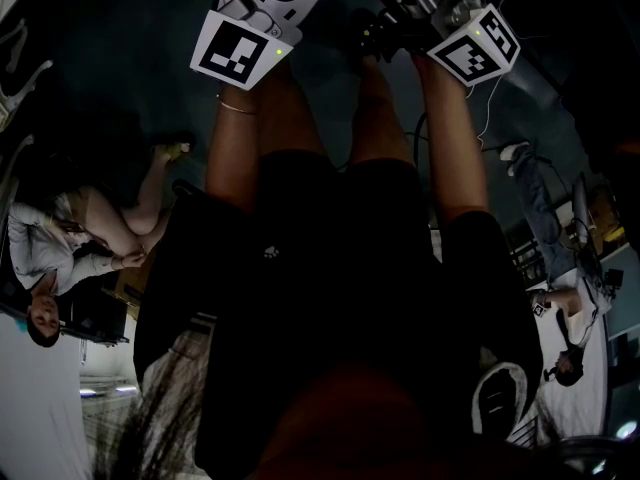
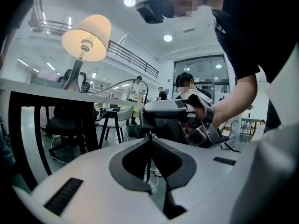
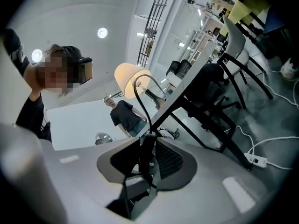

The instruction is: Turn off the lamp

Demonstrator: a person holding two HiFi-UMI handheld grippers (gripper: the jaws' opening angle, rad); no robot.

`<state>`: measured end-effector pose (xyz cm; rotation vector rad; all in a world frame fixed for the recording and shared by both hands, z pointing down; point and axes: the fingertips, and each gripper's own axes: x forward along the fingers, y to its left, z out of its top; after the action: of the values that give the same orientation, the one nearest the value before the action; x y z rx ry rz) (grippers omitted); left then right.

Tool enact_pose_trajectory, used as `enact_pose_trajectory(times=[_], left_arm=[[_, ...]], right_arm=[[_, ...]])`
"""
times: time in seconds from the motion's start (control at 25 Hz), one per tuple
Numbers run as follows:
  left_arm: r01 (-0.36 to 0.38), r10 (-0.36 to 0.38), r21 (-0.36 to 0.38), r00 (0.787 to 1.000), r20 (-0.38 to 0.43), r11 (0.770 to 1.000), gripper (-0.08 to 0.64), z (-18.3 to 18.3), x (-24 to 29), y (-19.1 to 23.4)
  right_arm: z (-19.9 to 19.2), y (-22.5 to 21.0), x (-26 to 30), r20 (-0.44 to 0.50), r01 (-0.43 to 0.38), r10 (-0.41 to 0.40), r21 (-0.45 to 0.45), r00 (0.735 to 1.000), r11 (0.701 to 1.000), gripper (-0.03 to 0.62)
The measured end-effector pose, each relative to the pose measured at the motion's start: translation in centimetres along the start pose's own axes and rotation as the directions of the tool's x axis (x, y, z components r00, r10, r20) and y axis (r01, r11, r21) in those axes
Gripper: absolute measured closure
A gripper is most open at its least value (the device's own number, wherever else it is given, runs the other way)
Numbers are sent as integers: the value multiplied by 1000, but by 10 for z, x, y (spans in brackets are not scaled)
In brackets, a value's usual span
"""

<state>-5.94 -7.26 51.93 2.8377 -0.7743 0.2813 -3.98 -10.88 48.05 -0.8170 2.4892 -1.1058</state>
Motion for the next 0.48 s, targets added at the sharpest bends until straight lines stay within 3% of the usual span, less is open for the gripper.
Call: enact_pose_trajectory(times=[0.48], left_arm=[[0,0,-8,1000,3,1000,541,0,-1,2]], right_arm=[[1,1,0,23,-17,15,55,1000,998,515]])
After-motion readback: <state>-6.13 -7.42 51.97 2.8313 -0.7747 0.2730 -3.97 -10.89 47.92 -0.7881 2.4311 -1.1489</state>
